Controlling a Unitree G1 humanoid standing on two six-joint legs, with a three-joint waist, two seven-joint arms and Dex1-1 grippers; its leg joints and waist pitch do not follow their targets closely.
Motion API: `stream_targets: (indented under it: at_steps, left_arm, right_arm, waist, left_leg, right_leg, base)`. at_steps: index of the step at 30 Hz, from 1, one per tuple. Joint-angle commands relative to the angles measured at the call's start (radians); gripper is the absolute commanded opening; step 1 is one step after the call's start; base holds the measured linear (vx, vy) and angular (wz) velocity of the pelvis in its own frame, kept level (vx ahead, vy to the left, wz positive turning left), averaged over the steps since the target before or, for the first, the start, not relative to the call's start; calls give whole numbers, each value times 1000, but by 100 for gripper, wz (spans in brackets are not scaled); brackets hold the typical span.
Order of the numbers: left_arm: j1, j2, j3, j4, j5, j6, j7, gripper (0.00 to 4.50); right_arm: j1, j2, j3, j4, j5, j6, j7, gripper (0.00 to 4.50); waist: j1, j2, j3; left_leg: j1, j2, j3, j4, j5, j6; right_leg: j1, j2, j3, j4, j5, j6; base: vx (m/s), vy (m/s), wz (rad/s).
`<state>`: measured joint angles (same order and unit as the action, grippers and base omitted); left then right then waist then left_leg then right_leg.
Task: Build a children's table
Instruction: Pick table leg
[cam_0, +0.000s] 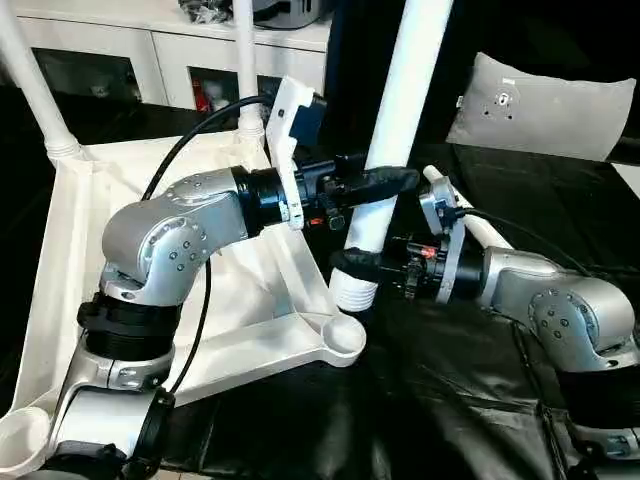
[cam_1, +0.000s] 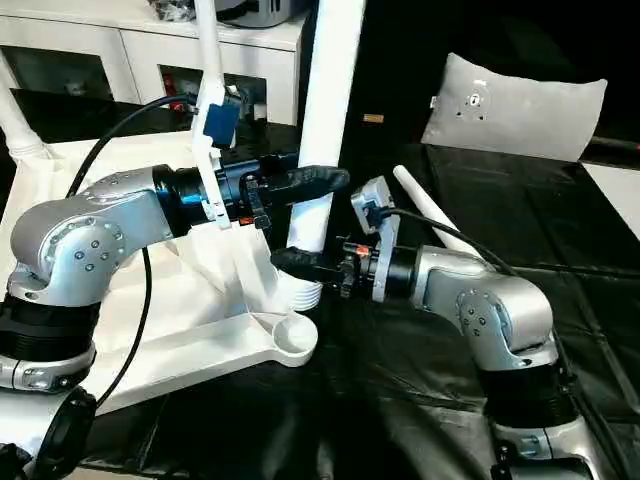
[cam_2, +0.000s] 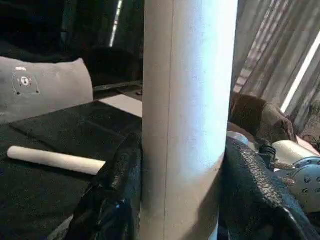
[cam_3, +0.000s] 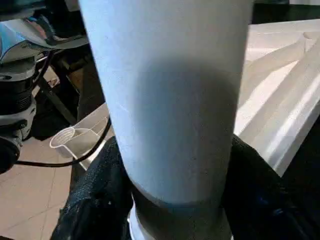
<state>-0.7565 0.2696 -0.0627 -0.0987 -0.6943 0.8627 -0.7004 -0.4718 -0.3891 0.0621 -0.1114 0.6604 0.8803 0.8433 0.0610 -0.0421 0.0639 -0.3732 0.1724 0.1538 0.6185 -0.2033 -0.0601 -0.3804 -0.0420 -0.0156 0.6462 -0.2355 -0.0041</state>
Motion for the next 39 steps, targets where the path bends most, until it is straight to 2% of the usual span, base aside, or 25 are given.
stream_targets:
  at_steps: [1, 2, 4, 8, 9, 18, 21, 23, 24, 28, 39]
  left_arm:
    - [-20, -8, -21, -28, -12, -6, -30, 182]
    - [-19, -8, -21, -29, -11, -6, -31, 182]
    - [-19, -7, -22, -30, -10, -6, -32, 182]
    - [-16, -2, -25, -31, -5, -6, -37, 182]
    - [-16, -1, -25, -32, -6, -5, -38, 182]
    - [-16, 1, -29, -35, -9, -4, -53, 182]
    - [-16, 3, -30, -36, -8, -4, -58, 182]
    - [-17, 5, -31, -36, -9, -3, -62, 182]
    - [-17, 5, -32, -36, -9, -2, -64, 182]
    - [-16, 4, -36, -40, -10, 0, -68, 182]
    - [-14, -6, -28, -49, -35, 11, -70, 182]
  right_arm:
    - [-4, -5, -10, 13, -4, -1, -14, 207]
    - [-5, -2, -14, 19, -4, 9, -26, 206]
    - [-7, 1, -18, 24, -4, 15, -34, 257]
    - [-13, 9, -23, 39, -12, 10, -50, 280]
    - [-14, 10, -24, 40, -13, 8, -52, 298]
    - [-4, -2, -9, 17, -2, 12, -20, 303]
    - [1, -6, -2, 12, -5, 6, -14, 268]
    - [3, -7, 0, 12, -6, 4, -11, 256]
    - [3, -8, 1, 12, -7, 3, -9, 231]
    - [8, -9, 4, 8, -6, 2, 2, 209]
    - [24, -7, 9, 5, -10, -3, 3, 198]
  waist:
    - [2, 0, -69]
    - [2, -3, -70]
    - [2, -1, -70]
    - [2, -2, -70]
    - [2, -2, -70]
    - [3, -2, -70]
    - [3, 1, -70]
    - [2, -1, -70]
    - [3, 1, -71]
    - [3, 0, -71]
    - [3, 0, -71]
  left_leg:
    - [10, 44, -3, -67, 1, 4]
    - [10, 44, -3, -67, 3, 5]
    - [10, 44, -3, -66, 9, 5]
    - [10, 43, -2, -67, 7, 2]
    - [10, 43, -2, -67, 9, 2]
    - [9, 43, -2, -66, 7, 5]
    - [10, 43, -3, -66, 9, 5]
    - [10, 44, -3, -66, 7, 5]
    - [10, 43, -3, -66, 9, 4]
    - [11, 44, -2, -66, 8, 5]
    - [9, 43, -3, -66, 5, 3]
  right_leg:
    - [57, -79, 40, -67, 65, -245]
    - [58, -79, 40, -66, 66, -245]
    - [57, -79, 41, -66, 71, -245]
    - [57, -79, 40, -66, 64, -244]
    - [58, -79, 40, -66, 66, -243]
    - [58, -79, 41, -66, 74, -244]
    - [58, -79, 40, -65, 77, -245]
    - [59, -79, 40, -65, 73, -243]
    - [58, -79, 40, -65, 75, -244]
    - [58, -79, 40, -65, 82, -247]
    - [58, -78, 41, -65, 78, -247]
  base:
    - [0, 0, 0]
    - [0, 0, 0]
    - [0, 0, 0]
    - [0, 0, 0]
    - [0, 0, 0]
    - [0, 0, 0]
    - [0, 0, 0]
    - [0, 0, 0]
    - [0, 0, 0]
    - [0, 0, 0]
    - [0, 0, 0]
